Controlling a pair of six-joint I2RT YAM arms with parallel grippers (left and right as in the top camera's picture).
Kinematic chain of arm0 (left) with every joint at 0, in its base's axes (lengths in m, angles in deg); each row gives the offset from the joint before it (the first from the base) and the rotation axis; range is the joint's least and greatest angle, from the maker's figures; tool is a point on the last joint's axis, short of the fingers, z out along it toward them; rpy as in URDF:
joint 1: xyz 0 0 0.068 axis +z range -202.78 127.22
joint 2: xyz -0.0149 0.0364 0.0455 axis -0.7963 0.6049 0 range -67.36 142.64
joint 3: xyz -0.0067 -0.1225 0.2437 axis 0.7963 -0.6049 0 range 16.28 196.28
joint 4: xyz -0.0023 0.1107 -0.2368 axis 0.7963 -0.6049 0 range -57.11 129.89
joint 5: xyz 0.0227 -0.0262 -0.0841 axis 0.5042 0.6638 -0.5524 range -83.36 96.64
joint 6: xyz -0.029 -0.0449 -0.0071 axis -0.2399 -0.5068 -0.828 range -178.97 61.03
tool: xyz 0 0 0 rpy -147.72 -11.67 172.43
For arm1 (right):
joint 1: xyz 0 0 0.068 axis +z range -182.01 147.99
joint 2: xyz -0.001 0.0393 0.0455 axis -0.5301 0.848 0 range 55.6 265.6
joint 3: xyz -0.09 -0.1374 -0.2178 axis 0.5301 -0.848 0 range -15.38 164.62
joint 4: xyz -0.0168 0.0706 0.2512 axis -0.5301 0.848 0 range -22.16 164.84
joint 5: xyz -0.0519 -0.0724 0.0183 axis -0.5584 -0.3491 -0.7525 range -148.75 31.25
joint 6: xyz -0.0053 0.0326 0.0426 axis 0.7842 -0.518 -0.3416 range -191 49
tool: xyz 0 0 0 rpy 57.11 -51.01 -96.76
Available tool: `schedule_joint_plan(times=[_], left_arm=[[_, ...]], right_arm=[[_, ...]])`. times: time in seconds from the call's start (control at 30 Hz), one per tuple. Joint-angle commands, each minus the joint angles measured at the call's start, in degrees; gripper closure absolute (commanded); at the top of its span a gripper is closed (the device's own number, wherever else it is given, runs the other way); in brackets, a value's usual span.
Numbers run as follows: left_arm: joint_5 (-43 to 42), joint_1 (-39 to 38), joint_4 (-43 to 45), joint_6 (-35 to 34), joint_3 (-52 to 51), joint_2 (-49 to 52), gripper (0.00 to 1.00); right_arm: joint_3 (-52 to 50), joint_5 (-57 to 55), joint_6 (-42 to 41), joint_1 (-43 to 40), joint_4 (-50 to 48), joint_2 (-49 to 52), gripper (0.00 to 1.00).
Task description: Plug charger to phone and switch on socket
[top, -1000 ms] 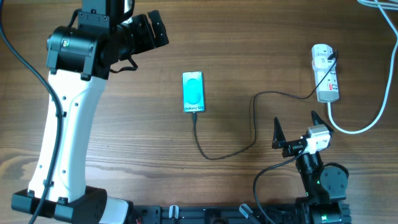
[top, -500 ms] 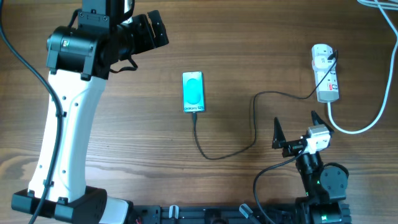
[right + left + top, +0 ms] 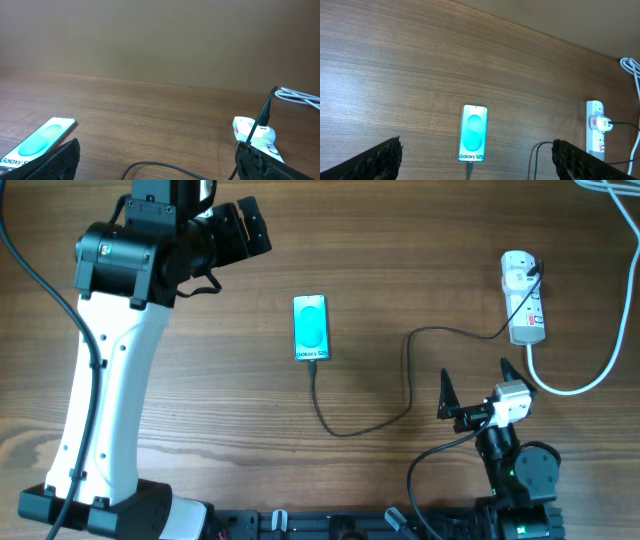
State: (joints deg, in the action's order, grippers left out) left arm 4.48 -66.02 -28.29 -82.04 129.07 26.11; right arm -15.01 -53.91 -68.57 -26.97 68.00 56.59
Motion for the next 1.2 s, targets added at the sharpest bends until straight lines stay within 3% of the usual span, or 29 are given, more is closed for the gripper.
schedule_joint_plan(times=[0.0,0.7,0.97,1.17], left_arm=[[0.74,-0.13,-0.02,-0.33,-0.33,0.28,0.0],[0.79,-0.13,-0.07,0.15,-0.33,-0.57,0.0],[1.66,-0.13,-4.81,0.33,-0.39,-2.56,0.0],[2.25,-0.13,-5.07,0.35,-4.85,-5.79,0.0]], right_arm=[[-0.07,-0.96,-0.98,-0.39,-0.17,-0.79,0.0],[-0.07,-0.94,-0.98,-0.39,-0.2,-0.79,0.0],[-0.07,-0.94,-0.98,-0.39,-0.2,-0.79,0.0],[-0.07,-0.94,-0.98,-0.39,-0.2,-0.74,0.0]])
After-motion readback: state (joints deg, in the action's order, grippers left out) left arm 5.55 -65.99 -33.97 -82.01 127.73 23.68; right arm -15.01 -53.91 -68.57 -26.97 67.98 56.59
